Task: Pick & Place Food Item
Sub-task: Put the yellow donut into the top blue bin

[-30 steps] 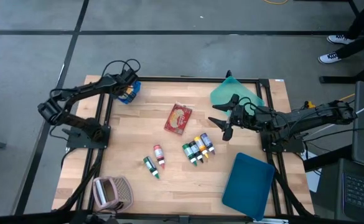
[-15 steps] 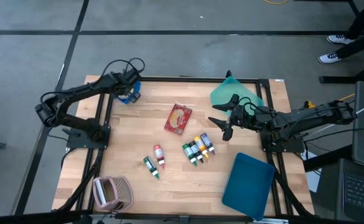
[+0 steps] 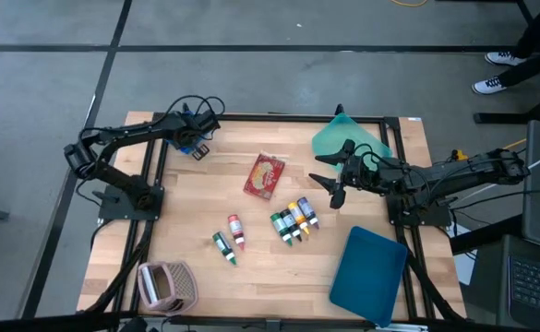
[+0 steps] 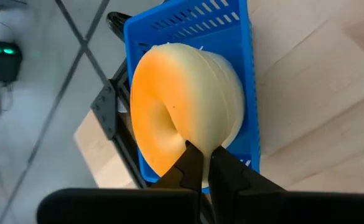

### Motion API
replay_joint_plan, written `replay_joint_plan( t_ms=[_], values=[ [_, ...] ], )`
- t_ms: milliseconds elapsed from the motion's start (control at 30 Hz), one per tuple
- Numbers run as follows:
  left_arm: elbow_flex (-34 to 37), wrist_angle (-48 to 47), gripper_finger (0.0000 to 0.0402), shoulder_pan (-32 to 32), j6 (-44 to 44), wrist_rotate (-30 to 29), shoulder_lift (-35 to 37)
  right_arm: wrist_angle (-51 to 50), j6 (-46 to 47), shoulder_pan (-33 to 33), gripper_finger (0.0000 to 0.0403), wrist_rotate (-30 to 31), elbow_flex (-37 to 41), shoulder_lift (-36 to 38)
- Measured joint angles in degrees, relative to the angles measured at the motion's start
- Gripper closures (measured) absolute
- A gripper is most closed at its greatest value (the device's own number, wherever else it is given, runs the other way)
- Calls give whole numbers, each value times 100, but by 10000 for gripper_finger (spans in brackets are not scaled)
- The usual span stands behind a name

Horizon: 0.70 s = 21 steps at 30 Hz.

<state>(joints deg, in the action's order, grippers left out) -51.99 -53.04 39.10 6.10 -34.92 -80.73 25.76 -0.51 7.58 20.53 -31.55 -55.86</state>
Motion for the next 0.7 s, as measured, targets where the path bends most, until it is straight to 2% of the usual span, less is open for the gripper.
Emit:
replay_joint_plan(
  t_ms=[333, 500, 700],
  values=[
    [0, 11, 384, 123, -91, 91, -78, -2, 0, 2, 149, 0, 0, 0],
    [0, 10, 344, 102, -91, 248, -78, -2, 0, 2, 149, -2, 0, 0],
    [0, 13, 282, 53, -91, -7, -10, -2, 0, 1, 149, -2, 0, 0]
  ],
)
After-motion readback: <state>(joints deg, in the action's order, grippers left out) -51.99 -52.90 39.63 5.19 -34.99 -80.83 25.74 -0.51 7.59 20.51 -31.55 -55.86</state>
